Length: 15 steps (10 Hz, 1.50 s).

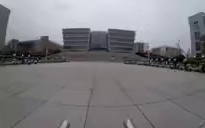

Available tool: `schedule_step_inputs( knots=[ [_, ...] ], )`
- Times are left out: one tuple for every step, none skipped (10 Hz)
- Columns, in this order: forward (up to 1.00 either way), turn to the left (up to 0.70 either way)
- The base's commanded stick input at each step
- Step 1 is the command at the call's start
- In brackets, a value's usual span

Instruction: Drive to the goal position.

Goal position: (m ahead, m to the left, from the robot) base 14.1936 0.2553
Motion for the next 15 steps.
schedule_step_inputs(
  knots=[
    [1.0,0.0],
    [1.0,0.0],
    [1.0,0.0],
    [1.0,0.0],
    [1.0,-0.14],
    [1.0,-0.4],
    [1.0,-0.4],
    [1.0,-0.38],
    [1.0,-0.25],
    [1.0,0.0],
    [1.0,-0.01],
    [1.0,-0.21],
    [1.0,-0.4],
    [1.0,-0.4],
    [1.0,-0.33]
  ],
)
